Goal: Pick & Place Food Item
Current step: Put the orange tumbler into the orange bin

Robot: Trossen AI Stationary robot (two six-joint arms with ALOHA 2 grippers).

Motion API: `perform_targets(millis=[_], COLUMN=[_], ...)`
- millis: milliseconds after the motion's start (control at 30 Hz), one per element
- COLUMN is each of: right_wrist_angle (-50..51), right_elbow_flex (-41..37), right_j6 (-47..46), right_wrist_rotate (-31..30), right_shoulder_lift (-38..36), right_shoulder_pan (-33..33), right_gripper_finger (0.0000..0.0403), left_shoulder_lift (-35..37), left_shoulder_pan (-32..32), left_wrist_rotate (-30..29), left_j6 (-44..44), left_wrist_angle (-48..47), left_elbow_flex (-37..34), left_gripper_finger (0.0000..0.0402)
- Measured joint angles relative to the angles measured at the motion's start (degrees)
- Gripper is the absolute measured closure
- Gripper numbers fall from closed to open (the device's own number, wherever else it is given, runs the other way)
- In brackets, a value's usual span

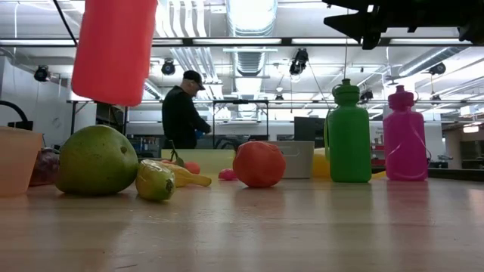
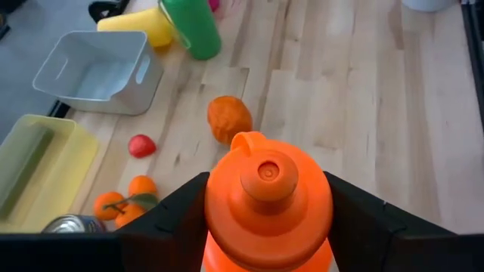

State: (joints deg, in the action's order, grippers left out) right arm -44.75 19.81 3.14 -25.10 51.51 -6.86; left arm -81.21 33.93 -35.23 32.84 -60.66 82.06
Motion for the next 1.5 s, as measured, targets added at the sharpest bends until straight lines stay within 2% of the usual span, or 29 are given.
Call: perform_targets(millis=[133, 433, 767, 1133, 1500], right_wrist_angle=[0.0, 0.0, 0.0, 0.0, 0.0], right_elbow_flex=[0.0, 0.0, 0.0, 0.0, 0.0], right_j6=[0.0, -0.1, -0.1, 0.0, 0.0], right_wrist_rotate=[0.0, 0.0, 0.0, 0.0, 0.0], right_shoulder_lift=[0.0, 0.0, 0.0, 0.0, 0.0], right_shoulder_pan=[0.0, 0.0, 0.0, 0.0, 0.0], right_gripper_finger=[0.0075, 0.0075, 0.0075, 0.0075, 0.0075], left_shoulder_lift=[0.0, 1.5, 5.0, 5.4, 5.4], left_shoulder_pan=[0.4, 3.8, 12.4, 22.5, 33.1], left_wrist_rotate=[0.4, 3.4, 3.4, 3.3, -1.4], left_j6=[1.9, 14.6, 22.6, 33.5, 47.1], left_wrist_angle=[-0.7, -7.5, -13.6, -22.0, -27.5], left_elbow_flex=[0.0, 0.0, 0.0, 0.0, -2.9], left_gripper_finger=[0.0185, 0.0188, 0.0189, 0.0184, 0.0181])
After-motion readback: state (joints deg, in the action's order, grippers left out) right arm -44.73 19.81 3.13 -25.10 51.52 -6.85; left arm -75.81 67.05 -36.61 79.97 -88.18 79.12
